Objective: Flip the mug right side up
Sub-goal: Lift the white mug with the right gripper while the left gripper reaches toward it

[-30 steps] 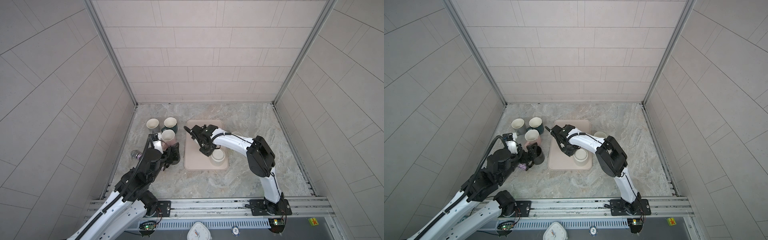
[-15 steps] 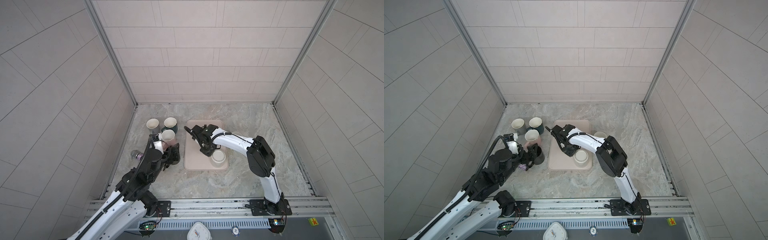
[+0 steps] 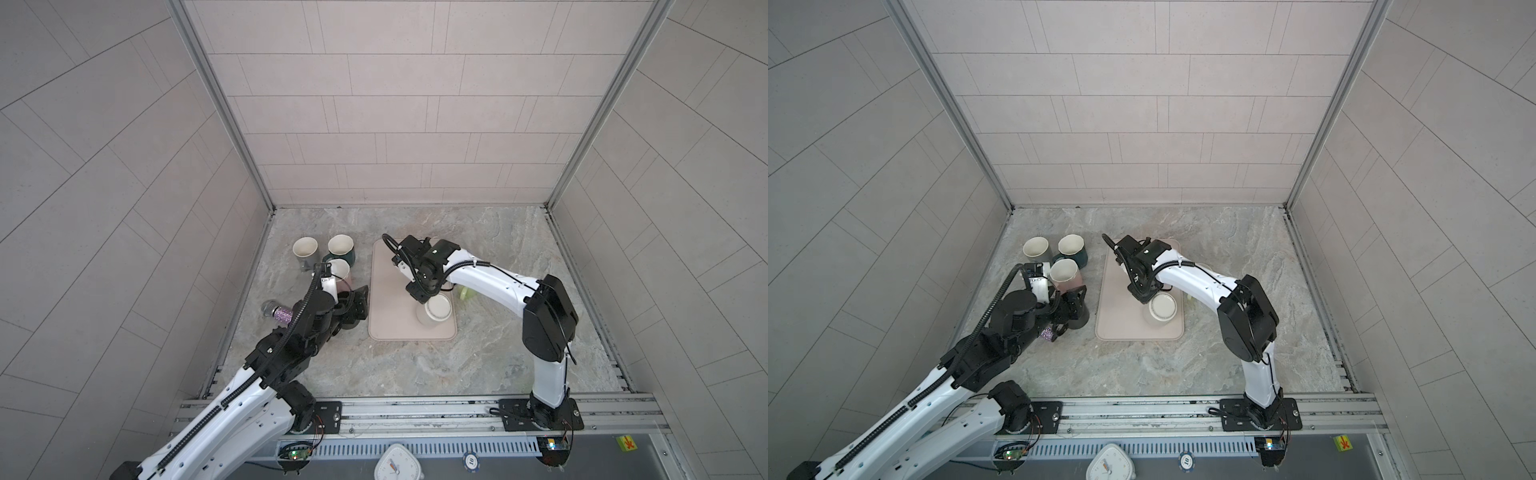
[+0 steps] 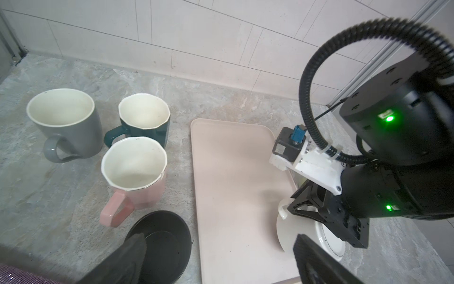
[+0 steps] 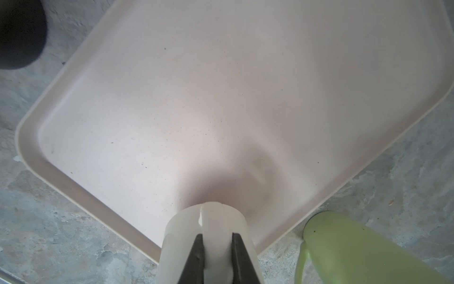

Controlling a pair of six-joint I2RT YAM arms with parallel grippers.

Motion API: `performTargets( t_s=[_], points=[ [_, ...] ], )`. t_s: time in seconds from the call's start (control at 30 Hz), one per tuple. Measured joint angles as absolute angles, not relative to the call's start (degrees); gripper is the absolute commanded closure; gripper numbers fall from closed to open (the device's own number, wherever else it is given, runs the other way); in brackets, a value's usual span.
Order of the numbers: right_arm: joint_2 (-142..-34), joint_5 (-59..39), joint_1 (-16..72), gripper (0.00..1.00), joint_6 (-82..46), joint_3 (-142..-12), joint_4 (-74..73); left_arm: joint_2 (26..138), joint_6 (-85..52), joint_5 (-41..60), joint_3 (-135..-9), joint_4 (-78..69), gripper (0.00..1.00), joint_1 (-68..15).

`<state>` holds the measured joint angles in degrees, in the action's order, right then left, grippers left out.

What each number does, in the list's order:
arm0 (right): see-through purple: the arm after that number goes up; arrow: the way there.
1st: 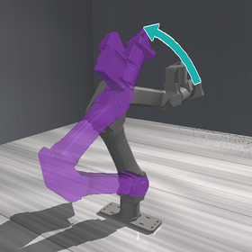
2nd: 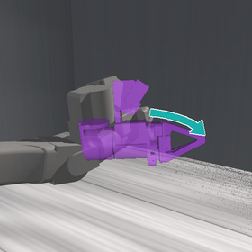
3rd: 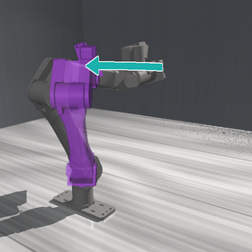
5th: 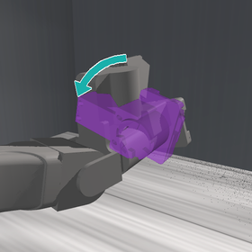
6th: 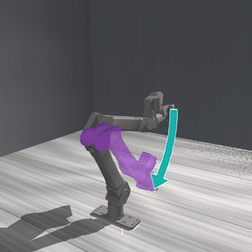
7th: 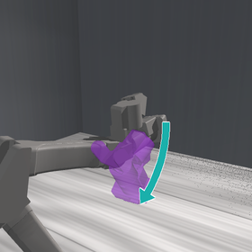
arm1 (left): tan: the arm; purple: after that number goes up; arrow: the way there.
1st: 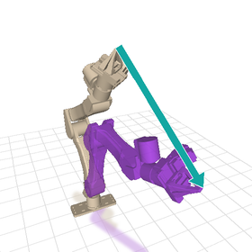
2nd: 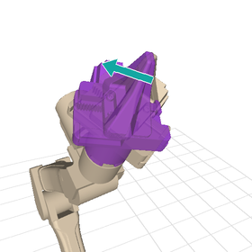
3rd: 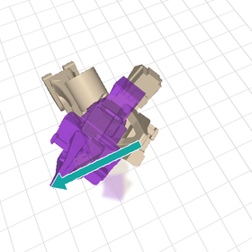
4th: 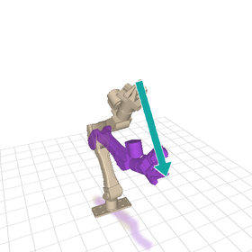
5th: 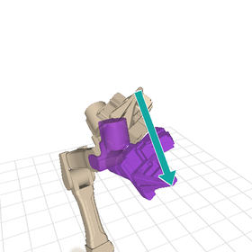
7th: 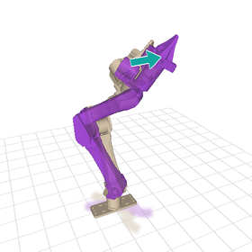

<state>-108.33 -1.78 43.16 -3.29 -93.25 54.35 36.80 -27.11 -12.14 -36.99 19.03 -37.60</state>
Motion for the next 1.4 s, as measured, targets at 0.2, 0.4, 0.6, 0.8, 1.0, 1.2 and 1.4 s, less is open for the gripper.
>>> performTargets(
  t_s=[0.2, 0.4, 0.6, 0.8, 1.0, 1.2, 1.4],
  points=[
    [-101.49, -5.32, 41.52, 1.0, -3.73, -88.03, 49.93, 40.51, -24.8, -6.81, -33.93, 10.59, 0.0, -36.58],
    [-95.35, -10.0, 39.53, 1.0, -4.21, -83.18, 45.15, 46.7, -22.2, -1.08, -33.3, 3.92, 0.0, -35.24],
    [-88.47, -14.17, 37.17, 1.0, -4.34, -77.87, 40.34, 48.29, -20.16, 6.9, -32.51, -4.01, 0.12, -33.71],
    [-83.0, -19.22, 34.02, 1.0, -4.97, -73.17, 35.73, 54.52, -19.29, 18.7, -32.51, -12.12, 0.15, -32.73],
    [-81.73, -22.72, 32.77, 1.0, -5.3, -70.83, 32.12, 59.27, -18.2, 28.86, -32.49, -21.23, 0.16, -32.64],
    [-79.57, -26.85, 32.56, 1.0, -5.65, -68.62, 29.15, 64.45, -17.21, 36.95, -32.56, -25.89, 0.19, -32.12],
    [-75.4, -30.39, 32.18, 1.0, -5.63, -66.92, 26.74, 68.49, -16.19, 41.98, -34.13, -28.14, 0.24, -31.18]
  ],
)
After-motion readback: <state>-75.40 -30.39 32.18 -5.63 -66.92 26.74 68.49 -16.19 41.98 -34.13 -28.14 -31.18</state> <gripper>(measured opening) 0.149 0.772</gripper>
